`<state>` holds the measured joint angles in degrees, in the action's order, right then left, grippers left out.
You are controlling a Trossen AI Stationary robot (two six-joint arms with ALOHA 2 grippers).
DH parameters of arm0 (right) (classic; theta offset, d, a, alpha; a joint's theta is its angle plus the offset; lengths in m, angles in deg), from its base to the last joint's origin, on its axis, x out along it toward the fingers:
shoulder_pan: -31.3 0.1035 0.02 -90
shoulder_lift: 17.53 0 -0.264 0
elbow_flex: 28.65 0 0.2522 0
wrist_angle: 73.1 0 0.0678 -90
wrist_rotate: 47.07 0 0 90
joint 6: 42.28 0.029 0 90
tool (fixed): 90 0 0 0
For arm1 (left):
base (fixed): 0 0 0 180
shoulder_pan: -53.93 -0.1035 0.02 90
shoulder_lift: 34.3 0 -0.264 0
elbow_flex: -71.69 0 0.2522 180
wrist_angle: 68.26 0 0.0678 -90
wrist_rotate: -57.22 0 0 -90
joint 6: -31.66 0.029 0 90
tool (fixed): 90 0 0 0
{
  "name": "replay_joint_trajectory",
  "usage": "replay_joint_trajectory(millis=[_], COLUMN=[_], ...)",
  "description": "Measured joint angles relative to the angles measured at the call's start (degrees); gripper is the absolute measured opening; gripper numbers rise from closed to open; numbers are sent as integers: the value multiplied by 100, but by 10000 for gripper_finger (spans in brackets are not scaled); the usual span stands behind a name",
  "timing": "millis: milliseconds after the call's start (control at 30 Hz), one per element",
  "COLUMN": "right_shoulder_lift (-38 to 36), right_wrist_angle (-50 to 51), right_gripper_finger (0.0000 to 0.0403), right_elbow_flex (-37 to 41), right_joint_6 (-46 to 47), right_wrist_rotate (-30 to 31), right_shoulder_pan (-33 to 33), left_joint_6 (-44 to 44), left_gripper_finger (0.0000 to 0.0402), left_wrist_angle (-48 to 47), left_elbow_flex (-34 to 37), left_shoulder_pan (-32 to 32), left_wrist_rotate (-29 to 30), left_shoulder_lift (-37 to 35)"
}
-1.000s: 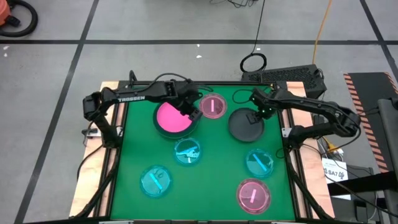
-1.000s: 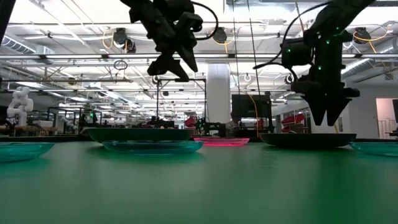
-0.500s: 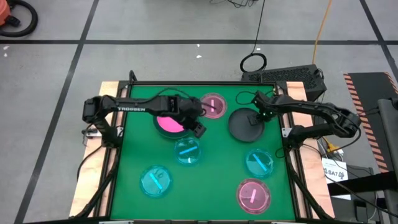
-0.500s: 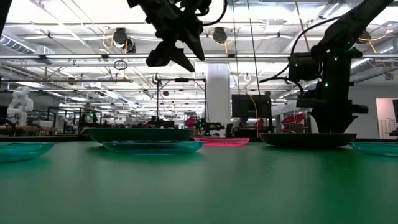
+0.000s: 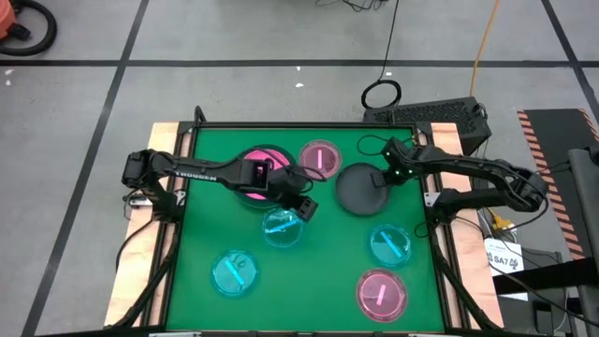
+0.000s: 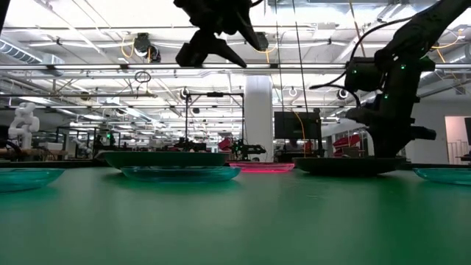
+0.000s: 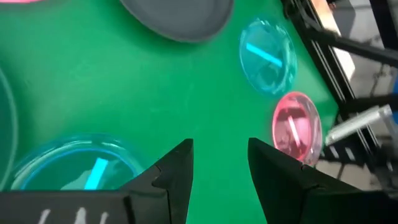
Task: Stack plastic plates
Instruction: Stack the black plate on the pink plate
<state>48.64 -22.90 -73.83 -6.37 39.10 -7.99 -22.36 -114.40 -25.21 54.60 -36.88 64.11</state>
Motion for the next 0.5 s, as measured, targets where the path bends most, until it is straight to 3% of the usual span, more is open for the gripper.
replay_joint_trajectory(millis=[500], right_shoulder_lift=[-1302], right_wrist_angle=[-102], right_gripper_finger=[8], right_elbow_flex=[-109], right_joint_6=[1223], right_wrist_rotate=[-488], right_shoulder_pan=[617], left_joint_6=[-314], left_gripper_finger=[160], left_wrist_angle=[254], left_elbow_flex=[0], left_shoulder_pan=[-373], left_wrist_rotate=[413], left_shoulder_lift=[0])
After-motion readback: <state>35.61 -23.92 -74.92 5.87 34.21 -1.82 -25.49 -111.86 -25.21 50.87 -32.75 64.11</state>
